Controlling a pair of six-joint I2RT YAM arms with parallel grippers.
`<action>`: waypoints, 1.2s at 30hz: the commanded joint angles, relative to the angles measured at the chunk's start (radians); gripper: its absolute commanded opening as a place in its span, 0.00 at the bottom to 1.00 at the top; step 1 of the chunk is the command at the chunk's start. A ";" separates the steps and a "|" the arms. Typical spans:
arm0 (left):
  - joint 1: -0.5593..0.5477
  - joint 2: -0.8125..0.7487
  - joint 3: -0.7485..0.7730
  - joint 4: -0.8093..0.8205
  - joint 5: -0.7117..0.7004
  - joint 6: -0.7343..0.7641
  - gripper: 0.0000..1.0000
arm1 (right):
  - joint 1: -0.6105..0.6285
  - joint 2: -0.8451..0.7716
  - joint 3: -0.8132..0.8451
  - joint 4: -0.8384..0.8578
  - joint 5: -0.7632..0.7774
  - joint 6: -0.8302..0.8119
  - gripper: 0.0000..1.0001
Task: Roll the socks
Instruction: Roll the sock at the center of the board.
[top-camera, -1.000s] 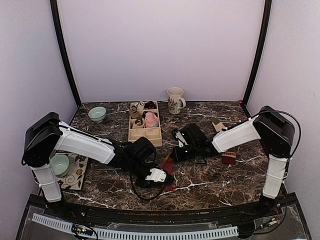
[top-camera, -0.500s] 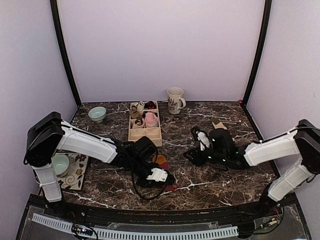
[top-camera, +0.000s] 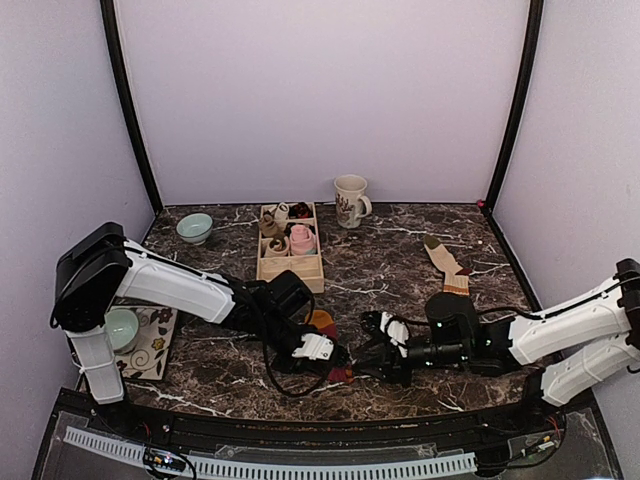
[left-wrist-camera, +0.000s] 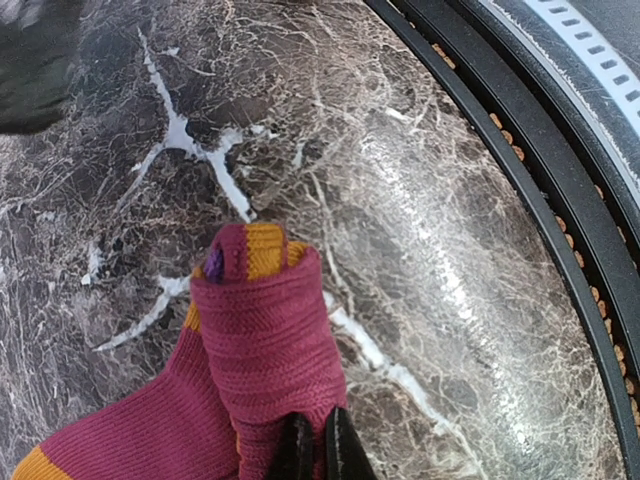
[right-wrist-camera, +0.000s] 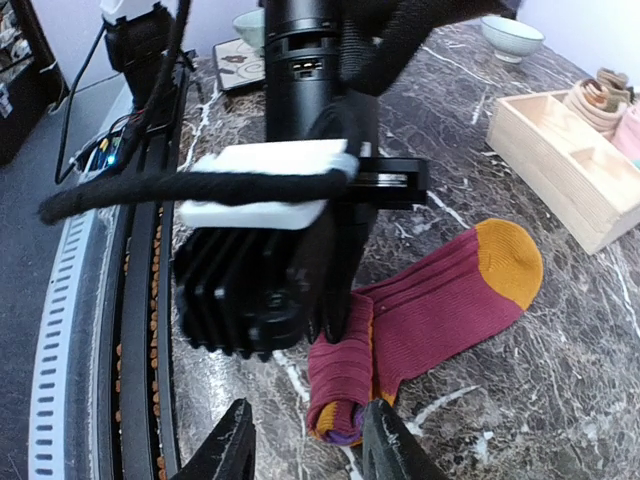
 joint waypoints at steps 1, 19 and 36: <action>0.010 0.069 -0.041 -0.221 -0.001 -0.017 0.00 | 0.043 0.013 0.016 -0.037 -0.004 -0.133 0.37; 0.057 0.078 -0.005 -0.269 0.097 0.006 0.00 | 0.111 0.228 0.061 0.169 0.064 -0.282 0.35; 0.065 0.113 0.030 -0.302 0.109 -0.004 0.00 | 0.146 0.215 0.085 0.096 0.262 -0.237 0.74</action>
